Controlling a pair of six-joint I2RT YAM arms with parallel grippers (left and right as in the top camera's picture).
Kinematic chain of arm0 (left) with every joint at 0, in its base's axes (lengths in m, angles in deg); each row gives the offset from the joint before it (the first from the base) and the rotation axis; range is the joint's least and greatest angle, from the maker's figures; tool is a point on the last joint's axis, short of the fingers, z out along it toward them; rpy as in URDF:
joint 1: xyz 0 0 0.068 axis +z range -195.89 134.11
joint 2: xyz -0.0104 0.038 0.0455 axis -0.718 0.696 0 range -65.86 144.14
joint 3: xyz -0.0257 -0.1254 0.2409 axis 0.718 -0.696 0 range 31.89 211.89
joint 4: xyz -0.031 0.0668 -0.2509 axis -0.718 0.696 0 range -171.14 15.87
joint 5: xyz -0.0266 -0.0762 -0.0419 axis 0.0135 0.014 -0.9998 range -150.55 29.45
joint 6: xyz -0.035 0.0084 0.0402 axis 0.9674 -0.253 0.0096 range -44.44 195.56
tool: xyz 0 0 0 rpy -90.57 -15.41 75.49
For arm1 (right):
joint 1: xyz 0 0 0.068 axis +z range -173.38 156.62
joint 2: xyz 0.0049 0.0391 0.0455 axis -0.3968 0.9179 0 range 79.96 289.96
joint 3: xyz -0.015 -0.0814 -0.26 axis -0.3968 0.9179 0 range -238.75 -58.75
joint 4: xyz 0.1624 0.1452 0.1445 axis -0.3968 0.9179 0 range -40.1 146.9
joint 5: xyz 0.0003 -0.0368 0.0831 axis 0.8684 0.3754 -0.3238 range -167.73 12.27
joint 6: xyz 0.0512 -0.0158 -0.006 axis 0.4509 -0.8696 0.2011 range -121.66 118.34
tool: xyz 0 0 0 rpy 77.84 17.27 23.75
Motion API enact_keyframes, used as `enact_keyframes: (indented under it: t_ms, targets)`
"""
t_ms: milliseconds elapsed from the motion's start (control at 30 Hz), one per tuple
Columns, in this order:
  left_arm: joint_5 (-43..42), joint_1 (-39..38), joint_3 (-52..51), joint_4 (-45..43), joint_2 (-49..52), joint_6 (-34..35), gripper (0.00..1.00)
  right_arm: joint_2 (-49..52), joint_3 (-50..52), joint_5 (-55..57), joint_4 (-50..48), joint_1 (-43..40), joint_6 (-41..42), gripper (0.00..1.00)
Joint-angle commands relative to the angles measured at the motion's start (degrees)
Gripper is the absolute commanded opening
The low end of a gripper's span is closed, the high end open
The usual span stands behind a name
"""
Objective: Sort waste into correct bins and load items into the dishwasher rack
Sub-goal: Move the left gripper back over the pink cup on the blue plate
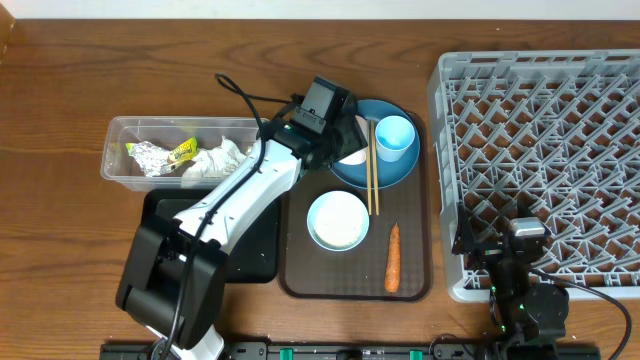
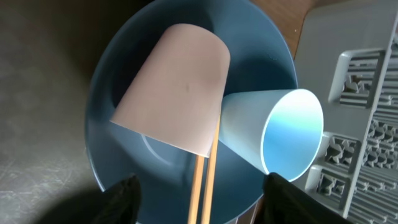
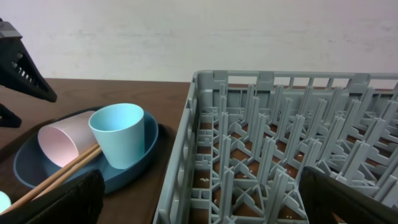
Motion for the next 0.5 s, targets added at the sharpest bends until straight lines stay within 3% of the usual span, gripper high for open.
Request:
enact_keyframes:
  t_ms: [0, 467]
  targets:
    - [-1.0, 0.2, 0.9, -0.2, 0.5, 3.0, 0.62, 0.0, 0.1, 0.2, 0.2, 1.6, 0.6, 0.99]
    - [-1.0, -0.1, 0.2, -1.3, 2.2, 8.1, 0.52, 0.0, 0.1, 0.2, 0.2, 1.6, 0.6, 0.99]
